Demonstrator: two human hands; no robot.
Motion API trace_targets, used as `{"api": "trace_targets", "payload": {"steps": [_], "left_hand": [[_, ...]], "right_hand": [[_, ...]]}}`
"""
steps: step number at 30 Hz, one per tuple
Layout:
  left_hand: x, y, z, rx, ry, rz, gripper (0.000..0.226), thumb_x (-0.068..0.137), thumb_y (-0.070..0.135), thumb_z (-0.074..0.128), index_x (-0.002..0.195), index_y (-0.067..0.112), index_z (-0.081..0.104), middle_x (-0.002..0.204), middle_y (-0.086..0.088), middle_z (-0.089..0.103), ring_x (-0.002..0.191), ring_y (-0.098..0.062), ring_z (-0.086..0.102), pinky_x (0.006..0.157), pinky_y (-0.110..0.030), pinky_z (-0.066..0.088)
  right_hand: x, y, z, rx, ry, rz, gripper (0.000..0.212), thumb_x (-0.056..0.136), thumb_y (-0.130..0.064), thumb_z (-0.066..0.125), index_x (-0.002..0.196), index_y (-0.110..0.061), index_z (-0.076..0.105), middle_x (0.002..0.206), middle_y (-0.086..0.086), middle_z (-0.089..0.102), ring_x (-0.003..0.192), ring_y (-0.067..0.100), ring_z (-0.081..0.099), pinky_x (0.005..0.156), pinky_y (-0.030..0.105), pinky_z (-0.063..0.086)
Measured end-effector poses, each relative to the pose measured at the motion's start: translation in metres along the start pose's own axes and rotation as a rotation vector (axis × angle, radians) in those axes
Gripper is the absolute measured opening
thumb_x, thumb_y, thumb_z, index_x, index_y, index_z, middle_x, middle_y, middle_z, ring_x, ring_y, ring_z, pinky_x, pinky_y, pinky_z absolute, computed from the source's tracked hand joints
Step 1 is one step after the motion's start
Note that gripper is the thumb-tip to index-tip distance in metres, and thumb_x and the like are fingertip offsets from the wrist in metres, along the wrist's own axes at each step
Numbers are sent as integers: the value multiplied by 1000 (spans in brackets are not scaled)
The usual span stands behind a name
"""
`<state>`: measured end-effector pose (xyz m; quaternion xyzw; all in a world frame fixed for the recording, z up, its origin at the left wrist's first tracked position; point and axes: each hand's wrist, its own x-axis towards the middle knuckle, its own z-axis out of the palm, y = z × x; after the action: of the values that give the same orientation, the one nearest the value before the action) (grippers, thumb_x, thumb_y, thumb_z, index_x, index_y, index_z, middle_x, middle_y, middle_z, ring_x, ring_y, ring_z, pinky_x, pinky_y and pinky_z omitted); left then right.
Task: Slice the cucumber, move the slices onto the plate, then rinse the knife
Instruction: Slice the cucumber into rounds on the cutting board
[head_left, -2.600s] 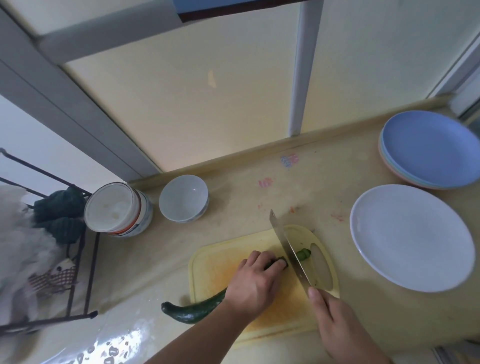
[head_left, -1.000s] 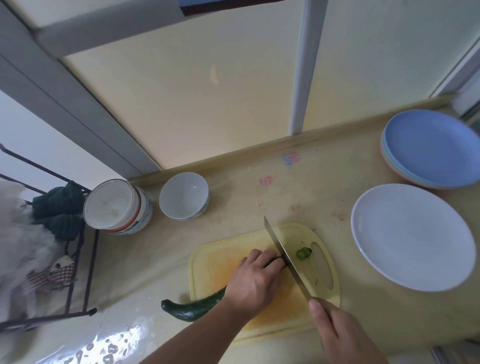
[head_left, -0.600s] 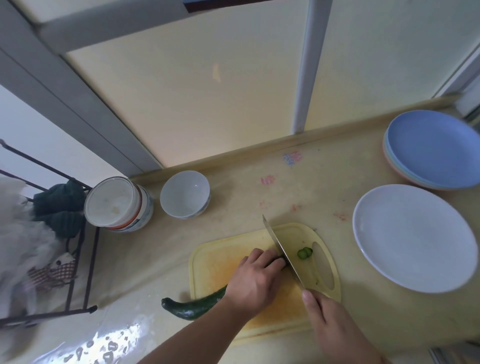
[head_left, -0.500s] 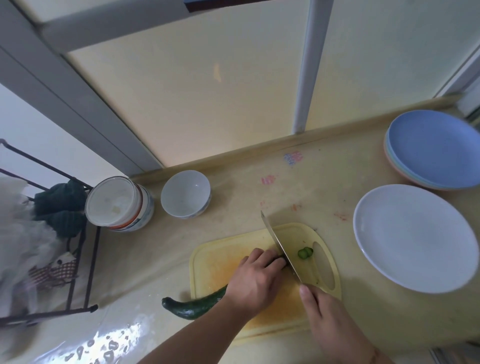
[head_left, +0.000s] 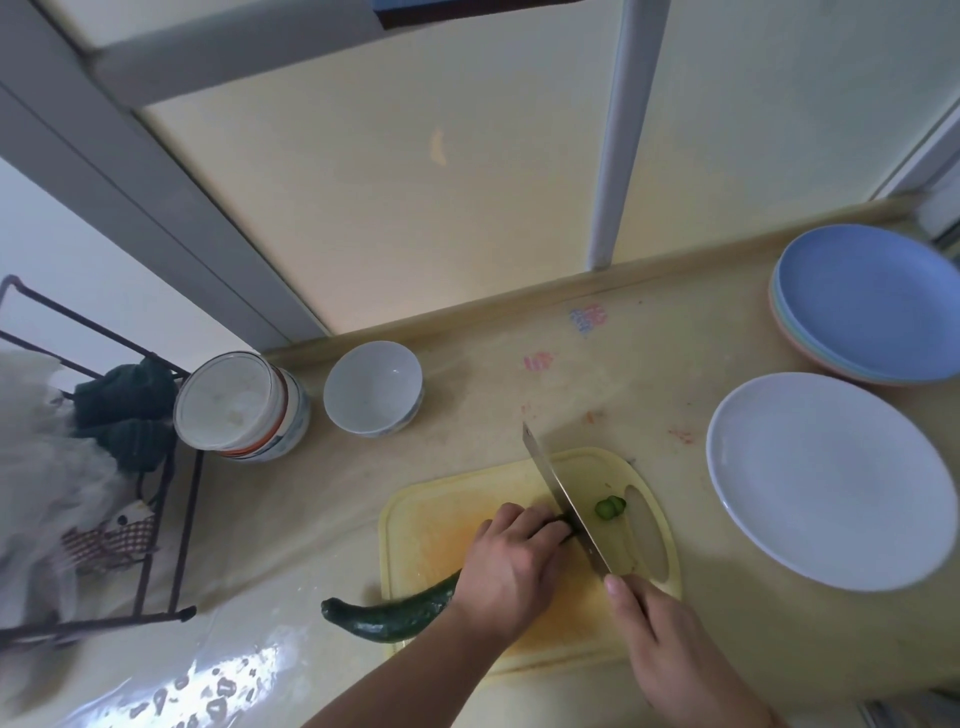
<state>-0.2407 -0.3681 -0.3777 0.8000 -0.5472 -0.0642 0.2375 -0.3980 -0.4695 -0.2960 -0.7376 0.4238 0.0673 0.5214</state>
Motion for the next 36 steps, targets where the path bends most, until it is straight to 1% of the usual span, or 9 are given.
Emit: {"api": "trace_targets", "payload": {"steps": [2,5,8,15,19,22,26,30,36], "left_hand": [[1,0,0,-8,0,-3,22,94,27,55,110,26,71,110,11,66,88,-20,57,68,-36,55],[2,1,0,-13,-6,2,23,97,28,52,109,25,71,109,11,66,88,-20,57,69,-37,54],[2,0,-1,-21,-4,6,22,99,28,51,109,25,71,109,11,66,89,-19,57,69,-37,54],[2,-1,0,-28,-1,7,22,99,26,53,112,24,71,112,12,67,93,-18,59,72,-36,54],[2,-1,0,-35,10,12,20,98,25,55,110,24,71,111,11,67,93,-18,59,71,-36,54],[2,-2,1,-43,10,9,21,98,24,55,110,23,71,111,12,68,93,-17,59,71,-36,54],[2,-3,3,-50,25,14,22,96,22,56,111,22,72,113,11,69,93,-19,60,72,-37,55],[1,-3,4,-52,39,10,23,94,21,58,111,23,72,117,11,69,92,-20,61,72,-36,56],[1,0,1,-48,80,2,18,90,23,62,103,20,73,108,6,70,90,-20,61,70,-33,57]], "right_hand": [[-3,1,-2,9,-4,-17,26,98,-40,39,78,-34,55,68,5,63,66,12,57,64,25,44],[-7,3,-5,-6,-17,-34,23,98,-39,38,79,-39,51,58,-17,59,57,5,54,58,19,40],[-11,4,-6,-23,-11,-33,23,99,-39,38,80,-40,51,56,-23,57,59,1,55,59,15,41],[-22,2,-7,-10,19,27,17,99,-37,43,87,-37,56,75,6,67,69,4,59,63,6,40],[-24,-3,-6,-10,22,59,18,99,-36,45,83,-38,53,67,0,58,61,0,51,60,3,38],[-21,-3,-1,-2,31,42,23,93,-50,39,79,-40,53,62,2,59,60,4,56,66,13,42],[-5,-3,4,-43,-1,30,45,79,-67,21,78,-35,52,70,7,63,66,9,59,67,25,45],[7,1,9,-81,-16,6,37,96,-51,27,82,-26,50,67,2,58,65,9,56,68,31,43],[8,8,5,-41,15,40,33,98,-49,32,82,-26,49,67,3,59,66,9,58,62,25,41]]}}
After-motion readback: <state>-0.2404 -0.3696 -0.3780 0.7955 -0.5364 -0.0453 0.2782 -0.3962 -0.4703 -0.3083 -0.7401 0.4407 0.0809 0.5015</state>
